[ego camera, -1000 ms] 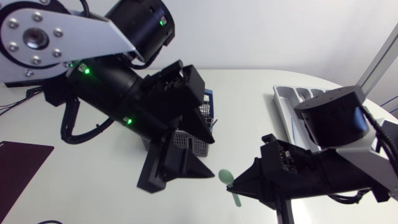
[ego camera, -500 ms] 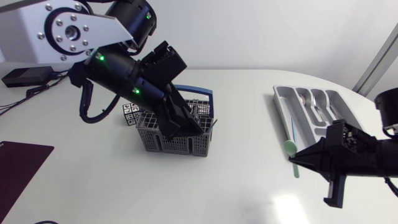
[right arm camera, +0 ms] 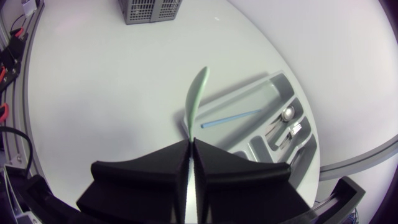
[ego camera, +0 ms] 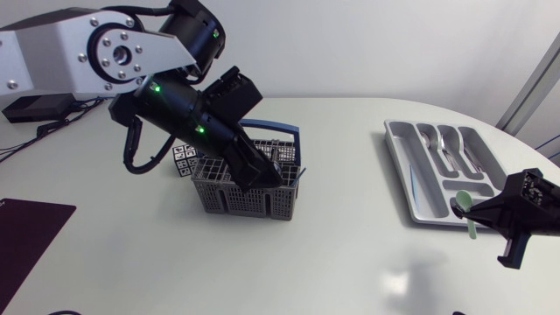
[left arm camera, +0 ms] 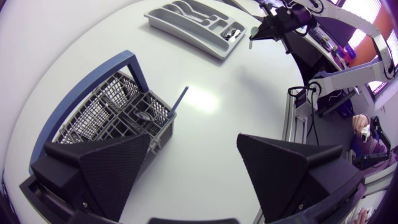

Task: Transfer all utensils from the basket to the drawer tray.

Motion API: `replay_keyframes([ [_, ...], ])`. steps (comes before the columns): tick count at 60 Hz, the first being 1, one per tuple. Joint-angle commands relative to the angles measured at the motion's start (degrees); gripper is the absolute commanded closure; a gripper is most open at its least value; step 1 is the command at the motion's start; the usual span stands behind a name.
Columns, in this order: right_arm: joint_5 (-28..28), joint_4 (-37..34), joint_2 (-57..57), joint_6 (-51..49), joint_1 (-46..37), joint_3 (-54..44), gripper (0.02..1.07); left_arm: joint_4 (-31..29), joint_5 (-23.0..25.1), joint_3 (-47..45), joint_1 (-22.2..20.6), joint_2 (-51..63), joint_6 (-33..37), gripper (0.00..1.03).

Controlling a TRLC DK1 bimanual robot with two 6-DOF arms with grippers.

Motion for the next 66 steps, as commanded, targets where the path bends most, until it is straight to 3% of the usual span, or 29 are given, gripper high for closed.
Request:
replay_keyframes([
  [1, -0.28, 1.33, 3.09, -4.44, -2.47, 2.70, 1.02, 0.08, -0.17, 1.27, 1.22, 1.18, -1.68, 0.05],
  [38, 11.76, 33.50, 19.35, -12.52, -7.04, -0.90, 1.00, 1.05, -0.17, 2.06, 5.53, 2.32, -8.36, 0.05],
  [56, 15.54, 42.46, 22.42, -16.22, -7.39, -4.51, 0.68, 1.05, -0.79, 1.97, 5.62, 3.82, -9.50, 0.05],
  [66, 15.81, 42.55, 21.02, -16.39, -7.92, -5.38, 0.55, 1.05, -1.49, 1.97, 5.53, 4.70, -10.12, 0.05],
])
